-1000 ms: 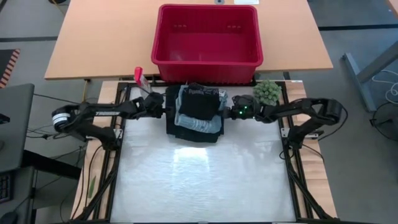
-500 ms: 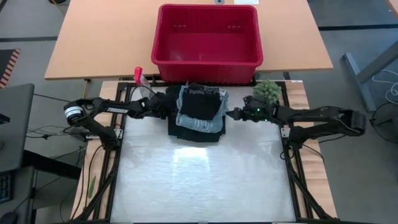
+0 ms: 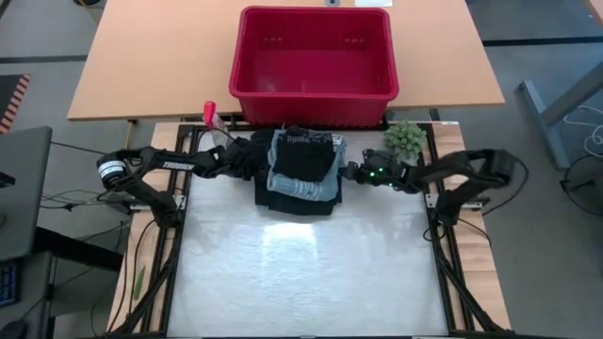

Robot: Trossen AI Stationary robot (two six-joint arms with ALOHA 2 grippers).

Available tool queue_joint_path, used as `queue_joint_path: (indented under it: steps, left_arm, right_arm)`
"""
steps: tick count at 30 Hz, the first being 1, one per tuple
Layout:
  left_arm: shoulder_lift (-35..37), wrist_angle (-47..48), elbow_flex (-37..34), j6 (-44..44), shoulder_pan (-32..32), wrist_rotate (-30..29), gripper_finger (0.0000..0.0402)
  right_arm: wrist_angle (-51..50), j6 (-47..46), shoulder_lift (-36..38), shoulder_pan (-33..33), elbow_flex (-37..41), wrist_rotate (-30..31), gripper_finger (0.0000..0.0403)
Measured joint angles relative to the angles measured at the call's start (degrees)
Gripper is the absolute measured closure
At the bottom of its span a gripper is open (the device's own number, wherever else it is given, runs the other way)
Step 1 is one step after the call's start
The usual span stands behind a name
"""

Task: Fold Laundry from Bin
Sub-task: Put all the clothes into the red laundry bin

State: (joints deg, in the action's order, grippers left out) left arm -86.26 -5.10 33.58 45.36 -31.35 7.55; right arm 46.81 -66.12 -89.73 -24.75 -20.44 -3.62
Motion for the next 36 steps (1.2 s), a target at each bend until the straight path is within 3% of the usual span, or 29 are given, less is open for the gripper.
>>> queue_joint_path:
  steps: [5,13,16,22,28,36]
  left_arm:
    - [-0.02,0.23,-0.01,0.22,0.02,1.70,0.0090]
    - [-0.11,0.71,-0.17,0.40,0.07,5.93,0.0108]
    - [-0.11,0.77,-0.17,1.58,0.11,6.08,0.0140]
    - [-0.11,1.48,-0.17,2.06,0.13,6.19,0.0246]
    - [-0.13,0.20,-0.17,6.26,0.16,8.77,0.0339]
    - [-0.37,0.23,2.19,10.36,2.31,10.83,0.0341]
  right_arm:
    - [9.36,-1.55,-11.32,0.80,-4.58,-1.08,0.0111]
    - [9.19,-2.98,-20.24,4.05,-14.48,-0.85,0.0117]
    - [8.88,-3.95,-20.53,4.37,-14.98,-0.84,0.0148]
    - [6.15,-3.87,-19.40,4.72,-15.06,-1.92,0.0268]
    - [6.07,-4.99,-18.34,5.66,-15.04,-1.55,0.0270]
    - [-2.69,-3.15,-10.39,4.20,-14.74,-2.66,0.0270]
